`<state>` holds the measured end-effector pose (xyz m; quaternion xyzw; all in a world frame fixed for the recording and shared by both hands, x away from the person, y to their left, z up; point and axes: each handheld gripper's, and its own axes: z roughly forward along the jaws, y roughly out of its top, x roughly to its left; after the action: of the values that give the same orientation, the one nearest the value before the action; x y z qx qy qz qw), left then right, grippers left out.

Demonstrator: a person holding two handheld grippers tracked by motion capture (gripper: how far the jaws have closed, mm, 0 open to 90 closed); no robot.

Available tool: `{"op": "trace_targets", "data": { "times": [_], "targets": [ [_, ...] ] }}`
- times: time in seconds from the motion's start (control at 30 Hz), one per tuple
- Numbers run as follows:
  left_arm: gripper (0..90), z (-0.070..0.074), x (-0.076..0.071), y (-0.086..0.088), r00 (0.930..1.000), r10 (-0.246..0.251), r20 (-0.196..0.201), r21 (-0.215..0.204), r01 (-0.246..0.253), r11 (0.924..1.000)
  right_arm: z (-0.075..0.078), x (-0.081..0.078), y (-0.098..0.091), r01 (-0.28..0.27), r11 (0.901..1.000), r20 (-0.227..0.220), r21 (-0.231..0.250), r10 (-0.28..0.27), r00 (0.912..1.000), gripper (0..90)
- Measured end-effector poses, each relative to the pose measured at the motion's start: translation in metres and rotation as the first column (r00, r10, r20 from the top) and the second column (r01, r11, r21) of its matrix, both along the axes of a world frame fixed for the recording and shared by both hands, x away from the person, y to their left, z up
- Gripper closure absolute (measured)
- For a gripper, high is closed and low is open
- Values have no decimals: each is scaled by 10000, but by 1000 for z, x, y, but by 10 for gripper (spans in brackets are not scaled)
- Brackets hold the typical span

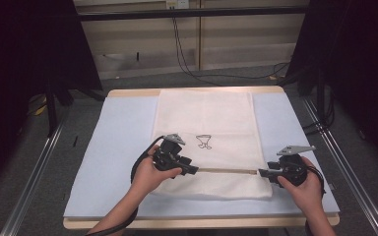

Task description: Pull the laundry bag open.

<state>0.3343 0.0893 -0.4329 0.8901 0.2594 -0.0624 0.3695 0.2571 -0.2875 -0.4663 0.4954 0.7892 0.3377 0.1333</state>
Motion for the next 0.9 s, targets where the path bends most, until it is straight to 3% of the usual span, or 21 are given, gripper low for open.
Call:
{"op": "trace_targets", "data": {
  "times": [0.1, 0.13, 0.17, 0.2, 0.27, 0.37, 0.4, 0.43, 0.5, 0.57, 0.6, 0.63, 0.67, 0.73, 0.83, 0.9],
  "targets": [
    [527, -2, 2, 2, 9999, 126, -36, 2, -126, 9999, -6, 3, 1, -110, 9992, -519, 376, 129, 9986, 593],
    [529, -2, 3, 3, 9999, 101, -46, -12, -101, 9999, -7, 3, 1, -127, 9993, -503, 351, 145, 9986, 667],
    [534, -3, 3, 4, 9999, 127, -53, -41, -127, 9999, -5, 3, 1, -268, 9978, -470, 608, 296, 9985, 767],
    [534, -3, 3, 4, 9999, 125, -56, -164, -125, 9998, -4, 3, 1, -350, 9948, -428, 958, 393, 9983, 802],
    [534, -2, 2, 3, 9999, 83, -58, -118, -84, 9999, -6, 3, 6, -455, 9874, -825, 1515, 585, 9949, 827],
    [530, -1, 0, -1, 9999, 90, -110, -164, -91, 9998, -8, 3, 19, -549, 9862, -938, 1560, 701, 9931, 836],
    [531, -2, 0, -2, 9998, 34, -187, -110, -36, 9999, -7, 2, 24, -717, 9837, -927, 1651, 879, 9918, 838],
    [535, -3, -1, -4, 9994, -1, -333, -324, -9, 9995, -8, 2, 29, -960, 9789, -978, 1803, 1149, 9886, 838],
    [546, -3, -2, -8, 9988, -89, -477, -154, 82, 9998, -8, 0, 42, -1284, 9754, -880, 1794, 1459, 9854, 836],
    [558, -4, -4, -14, 9976, -187, -674, -237, 171, 9996, -8, 0, 55, -1653, 9650, -865, 2035, 1859, 9787, 831],
    [570, -5, -5, -17, 9969, -251, -747, -141, 241, 9996, -9, -1, 61, -1893, 9630, -792, 1919, 2074, 9750, 822],
    [585, -7, -6, -21, 9954, -388, -880, -275, 366, 9990, -8, -1, 67, -2111, 9634, -663, 1650, 2244, 9722, 797],
    [593, -7, -7, -25, 9945, -497, -923, -111, 489, 9987, -7, -2, 71, -2352, 9640, -421, 1243, 2419, 9694, 762],
    [613, -9, -10, -33, 9894, -553, -1341, -194, 532, 9984, -5, -2, 74, -2464, 9645, -328, 946, 2504, 9676, 689],
    [634, -12, -11, -45, 9869, -796, -1403, -55, 797, 9968, 1, -5, 68, -2401, 9702, 252, 327, 2394, 9706, 579],
    [635, -14, -12, -53, 9849, -799, -1538, -10, 807, 9967, 6, -7, 62, -2424, 9700, 606, 200, 2408, 9687, 677]
  ]
}}
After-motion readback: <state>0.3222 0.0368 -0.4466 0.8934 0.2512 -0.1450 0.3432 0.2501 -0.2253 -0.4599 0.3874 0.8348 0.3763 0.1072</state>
